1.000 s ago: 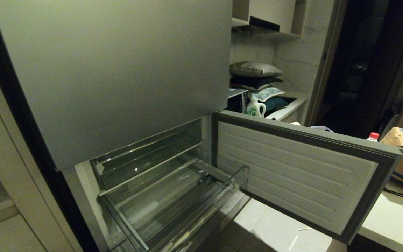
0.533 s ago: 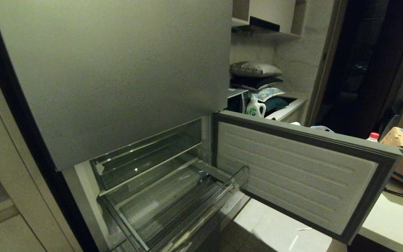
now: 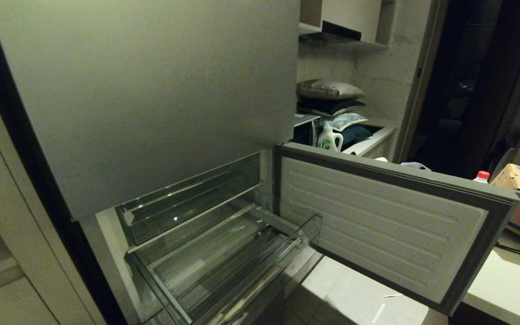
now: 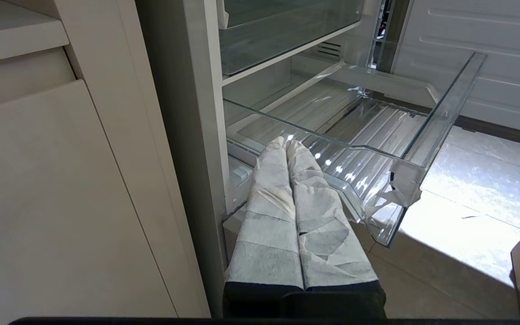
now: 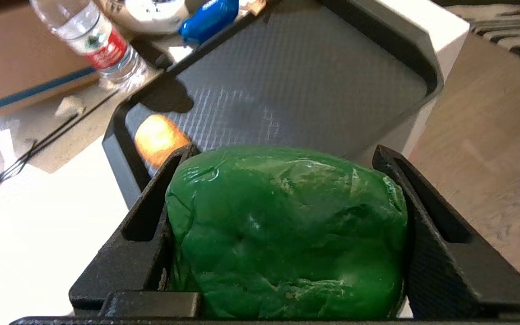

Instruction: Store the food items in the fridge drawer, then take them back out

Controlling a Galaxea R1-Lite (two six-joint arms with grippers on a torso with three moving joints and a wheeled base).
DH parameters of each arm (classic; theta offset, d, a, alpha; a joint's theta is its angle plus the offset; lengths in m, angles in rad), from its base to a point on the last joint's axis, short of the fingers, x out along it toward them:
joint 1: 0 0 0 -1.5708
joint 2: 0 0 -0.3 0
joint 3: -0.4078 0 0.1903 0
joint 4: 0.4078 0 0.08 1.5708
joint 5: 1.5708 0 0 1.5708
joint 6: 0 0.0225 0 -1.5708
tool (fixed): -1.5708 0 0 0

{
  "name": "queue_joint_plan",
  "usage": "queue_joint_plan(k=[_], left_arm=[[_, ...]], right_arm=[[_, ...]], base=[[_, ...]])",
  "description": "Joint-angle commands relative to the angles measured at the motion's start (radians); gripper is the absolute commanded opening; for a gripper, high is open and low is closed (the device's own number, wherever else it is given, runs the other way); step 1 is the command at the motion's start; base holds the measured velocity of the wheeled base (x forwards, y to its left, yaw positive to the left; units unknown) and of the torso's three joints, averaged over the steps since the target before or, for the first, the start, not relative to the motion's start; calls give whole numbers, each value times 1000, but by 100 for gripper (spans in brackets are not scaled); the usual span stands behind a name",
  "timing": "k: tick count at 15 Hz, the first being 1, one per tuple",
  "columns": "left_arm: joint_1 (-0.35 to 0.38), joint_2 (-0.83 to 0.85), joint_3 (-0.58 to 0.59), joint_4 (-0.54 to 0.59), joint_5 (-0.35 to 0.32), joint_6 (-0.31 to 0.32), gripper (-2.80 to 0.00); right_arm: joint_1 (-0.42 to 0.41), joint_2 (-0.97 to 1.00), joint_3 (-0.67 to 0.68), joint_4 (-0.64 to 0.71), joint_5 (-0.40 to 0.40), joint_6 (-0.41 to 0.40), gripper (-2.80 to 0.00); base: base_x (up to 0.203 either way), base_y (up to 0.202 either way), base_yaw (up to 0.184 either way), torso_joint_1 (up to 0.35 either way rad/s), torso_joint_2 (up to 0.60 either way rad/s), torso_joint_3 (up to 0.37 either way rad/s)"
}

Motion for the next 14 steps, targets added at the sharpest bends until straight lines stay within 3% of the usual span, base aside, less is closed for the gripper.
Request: queue_joint_plan(k=[1,4,8,11,14], left_arm=[[0,0,0,1,0,0,-280],[0,0,0,1,0,0,-280],[0,0,0,1,0,0,-280],[0,0,0,1,0,0,-280],[0,0,0,1,0,0,-280]], right_arm=[[-14,141,-55,-54,1,-3,-280],[-20,318,-213,-87,25,-3,-280],[32,517,-380,-97,147,-9,-280],[140,598,-421,-137,150,0,-280],[201,712,-488,-192,88,4,-280]], base=[[0,0,0,0,0,0],[0,0,0,0,0,0],[0,0,0,0,0,0],[0,0,0,0,0,0],[0,0,0,0,0,0]])
